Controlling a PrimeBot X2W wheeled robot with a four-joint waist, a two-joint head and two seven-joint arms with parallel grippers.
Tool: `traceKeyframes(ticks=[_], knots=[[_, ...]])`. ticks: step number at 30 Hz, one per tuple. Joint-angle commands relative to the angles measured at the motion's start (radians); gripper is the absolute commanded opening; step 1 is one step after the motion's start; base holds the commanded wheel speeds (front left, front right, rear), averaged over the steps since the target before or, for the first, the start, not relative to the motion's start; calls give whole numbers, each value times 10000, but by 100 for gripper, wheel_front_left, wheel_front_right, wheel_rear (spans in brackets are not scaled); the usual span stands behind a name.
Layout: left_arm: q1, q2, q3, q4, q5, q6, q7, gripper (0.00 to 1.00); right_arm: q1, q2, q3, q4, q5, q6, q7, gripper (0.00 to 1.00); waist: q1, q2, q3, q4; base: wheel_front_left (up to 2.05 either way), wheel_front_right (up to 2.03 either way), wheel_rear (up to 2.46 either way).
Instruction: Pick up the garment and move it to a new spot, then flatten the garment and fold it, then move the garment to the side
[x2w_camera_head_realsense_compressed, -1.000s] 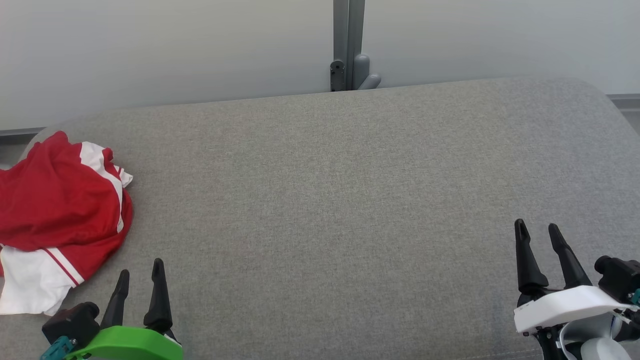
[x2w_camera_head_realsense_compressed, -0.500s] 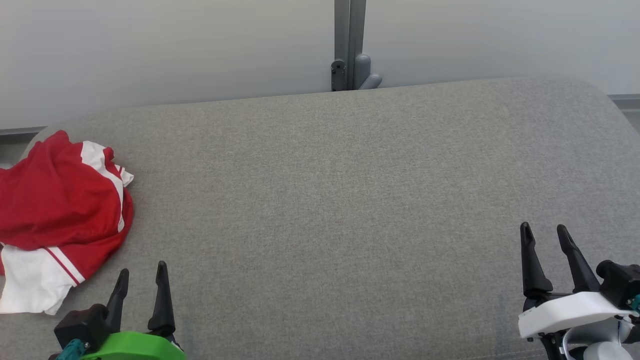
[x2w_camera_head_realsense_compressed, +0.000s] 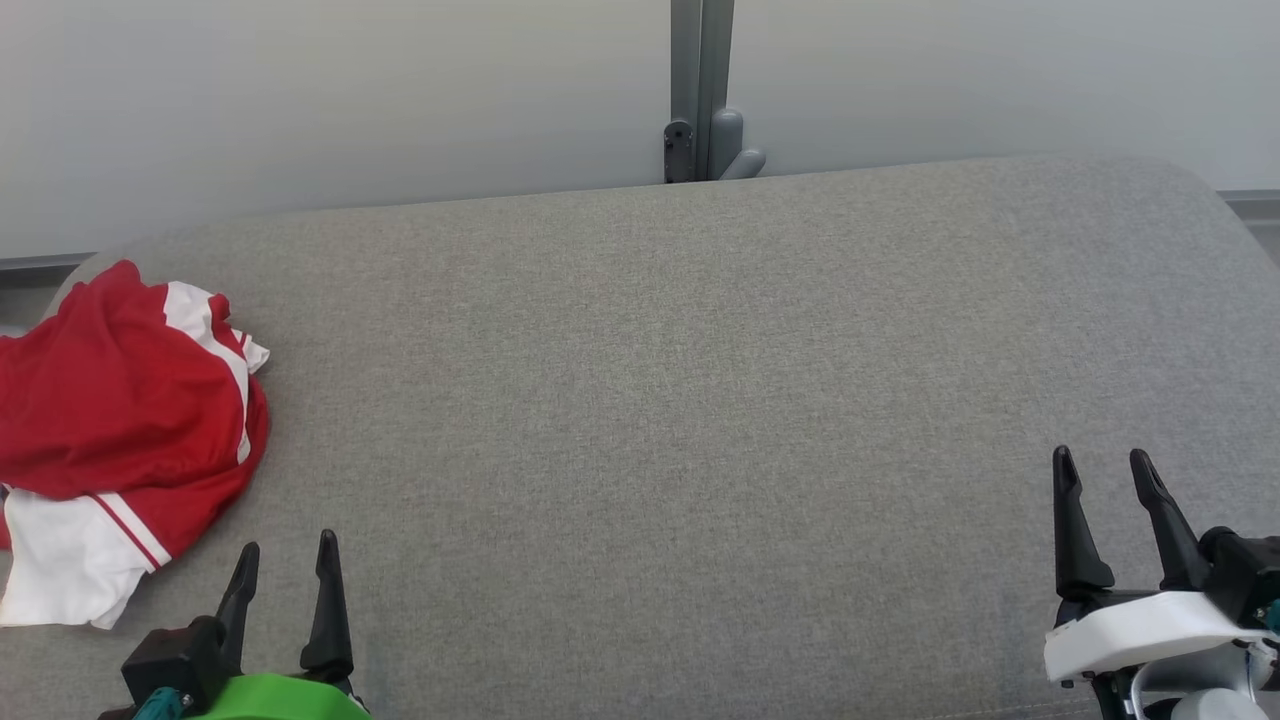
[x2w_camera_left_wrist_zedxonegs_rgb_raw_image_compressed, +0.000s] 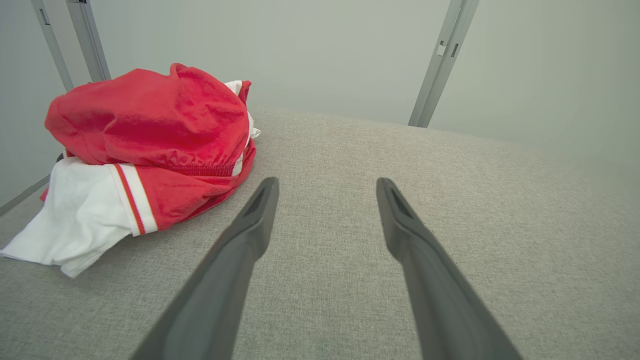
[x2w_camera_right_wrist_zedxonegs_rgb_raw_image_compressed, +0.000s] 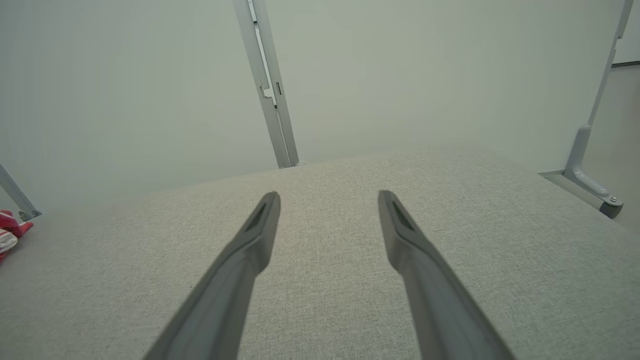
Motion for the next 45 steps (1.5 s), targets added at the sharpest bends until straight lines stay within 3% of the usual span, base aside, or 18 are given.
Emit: traceKeyframes(ticks=[1,25,45], knots=[[45,7,32,-3,204,-41,-90,100,105,-62,3,-16,-179,3,-102,100,0,73,-3,0,0,0,0],[165,-116,160,169,1971,-202,-548,100,354,-268,211,472,-1140,2,-531,100,-1,90,-73,27,0,0,0],[110,-145,180,201,2018,-239,-517,100,368,-306,177,549,-1028,2,-519,100,-1,90,-68,164,0,0,0]])
